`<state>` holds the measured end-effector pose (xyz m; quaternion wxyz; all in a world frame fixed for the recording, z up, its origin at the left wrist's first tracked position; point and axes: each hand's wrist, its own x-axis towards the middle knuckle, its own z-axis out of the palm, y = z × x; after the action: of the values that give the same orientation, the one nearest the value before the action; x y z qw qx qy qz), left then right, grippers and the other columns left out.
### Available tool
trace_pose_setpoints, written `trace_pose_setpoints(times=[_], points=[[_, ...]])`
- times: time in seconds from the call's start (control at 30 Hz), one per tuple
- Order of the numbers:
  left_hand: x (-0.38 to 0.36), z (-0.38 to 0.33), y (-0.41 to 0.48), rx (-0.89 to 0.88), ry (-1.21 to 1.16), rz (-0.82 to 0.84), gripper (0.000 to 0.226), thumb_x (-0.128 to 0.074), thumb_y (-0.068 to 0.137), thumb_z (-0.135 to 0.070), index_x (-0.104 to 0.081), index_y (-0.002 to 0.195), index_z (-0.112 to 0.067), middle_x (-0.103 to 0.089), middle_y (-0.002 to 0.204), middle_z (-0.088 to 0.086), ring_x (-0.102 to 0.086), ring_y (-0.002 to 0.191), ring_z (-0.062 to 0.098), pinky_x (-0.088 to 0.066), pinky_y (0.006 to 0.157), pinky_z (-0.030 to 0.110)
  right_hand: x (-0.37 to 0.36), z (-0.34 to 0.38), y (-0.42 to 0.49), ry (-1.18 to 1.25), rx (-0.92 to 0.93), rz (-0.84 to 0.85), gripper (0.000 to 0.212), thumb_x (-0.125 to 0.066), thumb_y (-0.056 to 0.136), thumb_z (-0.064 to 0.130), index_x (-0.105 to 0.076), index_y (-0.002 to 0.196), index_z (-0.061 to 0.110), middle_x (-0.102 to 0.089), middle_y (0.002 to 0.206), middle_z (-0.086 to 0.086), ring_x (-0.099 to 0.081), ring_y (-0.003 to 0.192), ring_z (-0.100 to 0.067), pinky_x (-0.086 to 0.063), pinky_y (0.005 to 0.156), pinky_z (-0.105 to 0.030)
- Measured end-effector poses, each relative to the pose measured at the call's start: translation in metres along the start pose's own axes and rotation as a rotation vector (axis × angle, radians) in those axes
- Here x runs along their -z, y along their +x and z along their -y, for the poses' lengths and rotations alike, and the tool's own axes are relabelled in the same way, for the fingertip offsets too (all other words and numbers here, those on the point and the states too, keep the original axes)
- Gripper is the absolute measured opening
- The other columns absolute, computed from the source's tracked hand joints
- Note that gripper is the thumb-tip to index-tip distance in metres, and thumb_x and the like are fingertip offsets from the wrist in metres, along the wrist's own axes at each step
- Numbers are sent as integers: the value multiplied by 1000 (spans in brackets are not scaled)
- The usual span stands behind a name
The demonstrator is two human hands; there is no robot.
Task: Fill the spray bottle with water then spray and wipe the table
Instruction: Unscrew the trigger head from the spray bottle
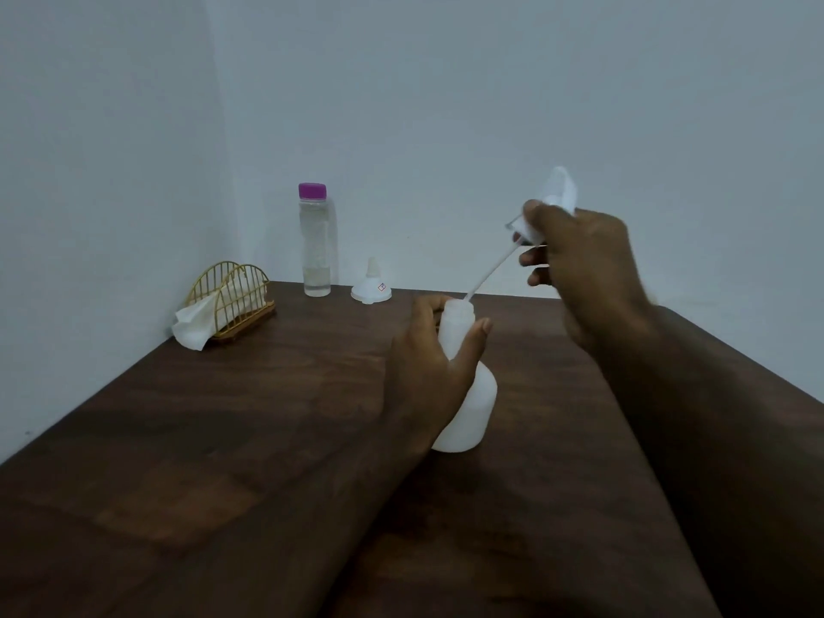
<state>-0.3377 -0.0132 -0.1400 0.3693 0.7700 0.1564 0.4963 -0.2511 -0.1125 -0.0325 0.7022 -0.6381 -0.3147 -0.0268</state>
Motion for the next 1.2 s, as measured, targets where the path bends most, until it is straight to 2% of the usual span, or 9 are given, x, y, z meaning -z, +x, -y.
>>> trace_pose_setpoints(times=[0.13, 0.3, 0.43, 0.6, 0.73, 0.87, 1.03, 1.13, 1.2], points=[[2, 2, -1, 5, -21, 2, 37, -67, 85, -44, -51, 111, -24, -60, 96, -16, -61, 83, -1, -50, 72, 15, 25, 1, 10, 259, -177, -52, 17, -57, 96, 23, -65, 87, 11, -67, 81, -6, -63, 66, -13, -50, 61, -25], [2, 4, -4, -32, -41, -4, 30, -58, 80, -38, -52, 106, -25, -63, 89, -16, -63, 85, 2, -54, 71, 23, 46, -7, 6, 272, -276, -63, 9, -50, 94, 13, -58, 89, 15, -74, 92, -10, -66, 84, -20, -51, 80, -34], [-1, 6, -3, -97, -32, -18, 29, -61, 83, -35, -59, 110, -23, -60, 88, -19, -59, 89, -2, -49, 71, 13, 63, -14, 7, 339, -296, -60, 10, -49, 93, 12, -58, 91, 16, -74, 99, -10, -56, 80, -17, -45, 73, -29], [-1, 11, 2, -106, 20, -48, 35, -62, 82, -41, -60, 114, -25, -55, 100, -11, -55, 93, -1, -43, 73, 9, 82, -23, 6, 607, -342, -3, 12, -50, 92, 0, -54, 102, 6, -61, 97, -13, -65, 90, -23, -54, 77, -27], [-2, 12, 2, -145, 19, -67, 31, -68, 85, -33, -61, 115, -25, -55, 101, -14, -52, 94, -11, -40, 77, 4, 83, -38, 1, 420, -371, -78, 6, -55, 92, -3, -57, 94, 3, -59, 102, -15, -65, 89, -23, -61, 64, -27], [1, 13, 6, -185, 41, -86, 35, -72, 86, -25, -60, 119, -19, -52, 108, -20, -44, 100, -23, -33, 85, -2, 94, -39, -2, 520, -328, -2, 16, -52, 94, -1, -58, 108, 0, -63, 105, -15, -67, 97, -25, -62, 76, -33], [6, 17, 11, -129, 32, -93, 40, -73, 84, -19, -61, 123, -19, -50, 110, -25, -41, 97, -16, -38, 88, 9, 103, -41, -19, 554, -340, 106, 17, -49, 94, -1, -58, 109, 0, -59, 102, -8, -65, 106, -29, -59, 87, -35], [9, 22, 12, -121, 5, -86, 41, -74, 83, -15, -62, 121, -21, -46, 105, -39, -43, 98, -25, -33, 83, -4, 108, -41, -23, 569, -320, 67, 15, -48, 95, -1, -60, 105, 1, -60, 103, -8, -65, 106, -29, -60, 82, -32], [10, 22, 13, -129, -1, -82, 40, -74, 82, -13, -63, 119, -20, -50, 104, -36, -45, 99, -24, -36, 83, -3, 111, -43, -23, 588, -326, 29, 17, -49, 95, -2, -59, 108, 0, -60, 104, -10, -64, 107, -28, -60, 83, -33]])
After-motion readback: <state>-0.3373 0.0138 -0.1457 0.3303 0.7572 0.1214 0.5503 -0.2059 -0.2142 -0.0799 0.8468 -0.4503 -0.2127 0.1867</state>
